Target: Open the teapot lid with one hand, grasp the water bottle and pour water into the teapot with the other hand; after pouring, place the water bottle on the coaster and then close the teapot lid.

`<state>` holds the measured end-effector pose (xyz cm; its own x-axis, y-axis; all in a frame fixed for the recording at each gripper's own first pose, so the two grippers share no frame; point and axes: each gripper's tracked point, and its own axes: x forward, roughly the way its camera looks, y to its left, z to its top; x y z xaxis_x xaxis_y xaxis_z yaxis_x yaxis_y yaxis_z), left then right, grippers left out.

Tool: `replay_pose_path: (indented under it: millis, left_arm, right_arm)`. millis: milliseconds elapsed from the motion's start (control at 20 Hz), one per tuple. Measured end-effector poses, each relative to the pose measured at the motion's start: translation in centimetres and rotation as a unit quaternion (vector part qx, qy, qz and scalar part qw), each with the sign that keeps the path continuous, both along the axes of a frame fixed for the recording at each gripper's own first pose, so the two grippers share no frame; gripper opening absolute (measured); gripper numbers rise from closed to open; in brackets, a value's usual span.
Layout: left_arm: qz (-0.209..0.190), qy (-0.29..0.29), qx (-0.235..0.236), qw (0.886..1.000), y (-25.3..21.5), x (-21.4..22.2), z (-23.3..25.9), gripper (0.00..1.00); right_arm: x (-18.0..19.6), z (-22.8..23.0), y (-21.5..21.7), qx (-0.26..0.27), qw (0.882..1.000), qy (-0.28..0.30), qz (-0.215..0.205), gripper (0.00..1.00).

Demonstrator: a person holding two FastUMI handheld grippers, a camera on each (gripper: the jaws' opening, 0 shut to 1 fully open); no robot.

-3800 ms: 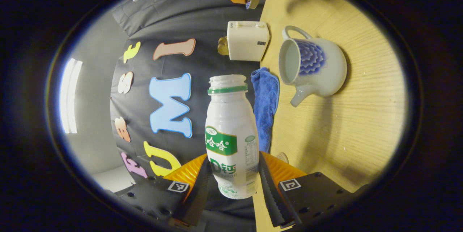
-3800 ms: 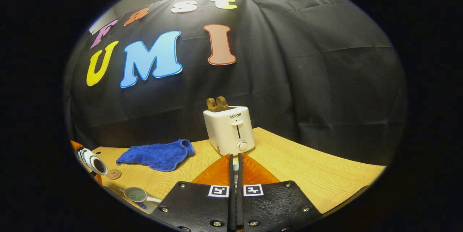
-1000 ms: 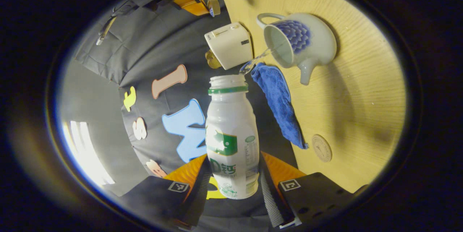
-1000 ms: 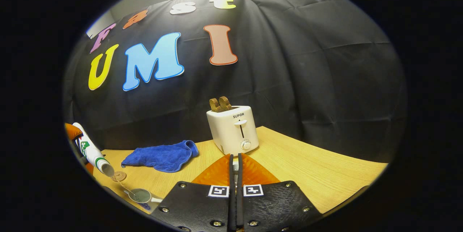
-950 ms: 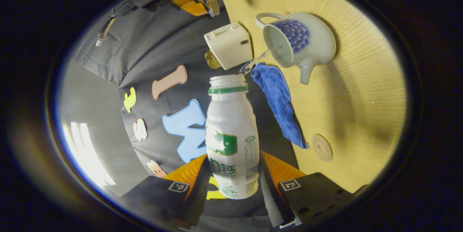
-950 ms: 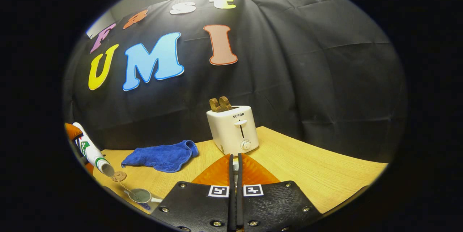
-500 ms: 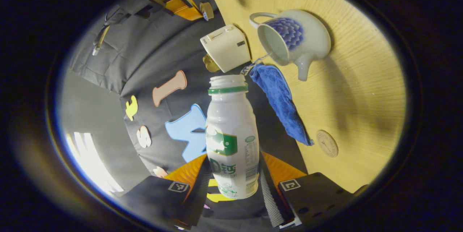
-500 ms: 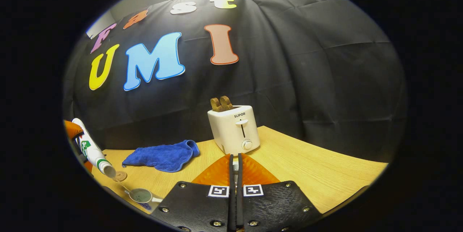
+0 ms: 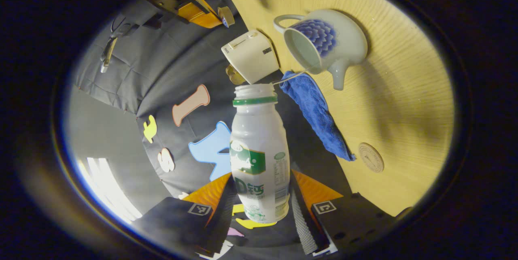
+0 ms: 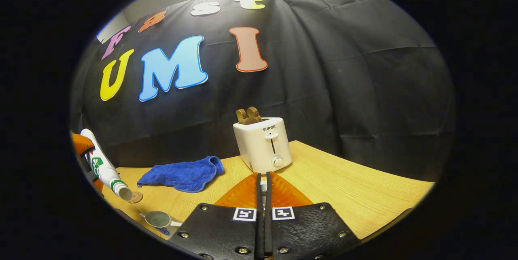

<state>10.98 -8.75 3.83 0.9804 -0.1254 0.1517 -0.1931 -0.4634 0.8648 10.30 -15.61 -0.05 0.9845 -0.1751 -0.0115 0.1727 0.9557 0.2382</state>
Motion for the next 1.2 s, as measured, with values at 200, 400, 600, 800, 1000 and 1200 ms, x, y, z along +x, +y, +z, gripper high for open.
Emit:
replay_pose_path:
  millis: [200,400,600,800,1000,1200]
  left_arm:
    - [0.000,0.014,-0.030,0.999,0.2,0.1,-0.5,0.76]
    - [-0.011,0.030,-0.082,0.996,0.1,0.3,-1.1,0.76]
    - [-0.007,0.070,-0.155,0.985,0.3,0.5,-2.5,0.76]
    - [0.010,0.110,-0.261,0.959,2.1,-0.1,-3.9,0.82]
    - [0.023,0.111,-0.340,0.933,4.3,0.8,-4.0,0.82]
    - [0.034,0.118,-0.445,0.887,6.6,0.7,-4.5,0.82]
  right_arm:
    - [-0.1,0.2,0.3,0.000,1.000,-0.003,0.007,0.00]
    - [0.1,0.2,0.7,0.004,1.000,-0.007,0.017,0.00]
    - [0.1,0.2,0.8,0.003,1.000,-0.006,0.018,0.00]
    - [0.1,0.3,1.2,0.003,1.000,-0.008,0.026,0.00]
    - [0.3,0.3,2.0,-0.001,0.999,-0.008,0.038,0.00]
    - [0.4,0.1,2.8,-0.010,0.999,-0.005,0.050,0.00]
